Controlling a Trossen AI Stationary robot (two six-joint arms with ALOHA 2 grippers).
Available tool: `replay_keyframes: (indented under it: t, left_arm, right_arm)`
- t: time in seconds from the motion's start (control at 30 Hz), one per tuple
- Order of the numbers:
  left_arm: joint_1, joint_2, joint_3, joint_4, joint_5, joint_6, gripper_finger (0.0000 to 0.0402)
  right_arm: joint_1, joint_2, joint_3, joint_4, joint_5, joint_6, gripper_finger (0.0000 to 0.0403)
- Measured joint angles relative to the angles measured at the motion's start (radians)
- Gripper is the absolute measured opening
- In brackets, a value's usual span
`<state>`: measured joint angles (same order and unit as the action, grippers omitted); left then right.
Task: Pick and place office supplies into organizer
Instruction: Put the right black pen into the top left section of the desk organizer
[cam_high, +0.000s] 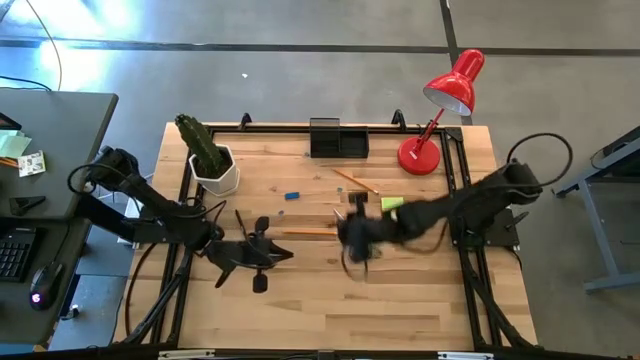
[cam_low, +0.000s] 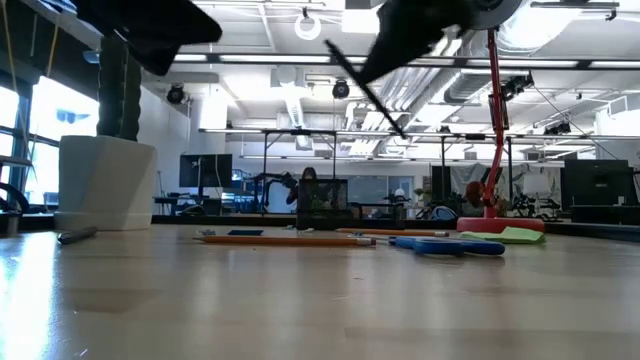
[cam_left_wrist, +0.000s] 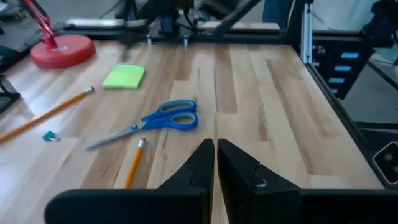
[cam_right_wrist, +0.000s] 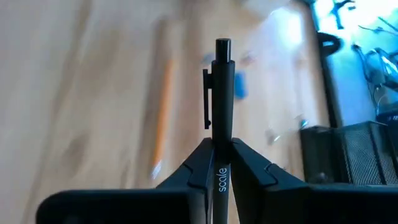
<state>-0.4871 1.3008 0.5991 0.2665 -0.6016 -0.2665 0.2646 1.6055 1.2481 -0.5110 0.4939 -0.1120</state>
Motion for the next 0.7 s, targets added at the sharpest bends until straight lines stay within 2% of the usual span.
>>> replay_keyframes:
  t: [0.17, 0.43, 0.7]
  left_arm:
    - [-0.02, -0.009, 0.0, -0.001, -0.022, 0.0, 0.0012]
    - [-0.02, -0.006, 0.0, -0.01, -0.024, -0.003, 0.0012]
    - [-0.017, -0.006, 0.0, -0.017, -0.047, 0.005, 0.0012]
  right_arm:
    - [-0.188, -0.007, -0.071, 0.359, -0.061, -0.09, 0.0037]
    - [-0.455, 0.079, -0.212, 1.058, -0.198, -0.18, 0.0027]
    - [-0.665, 0.181, -0.264, 1.317, -0.285, -0.158, 0.0041]
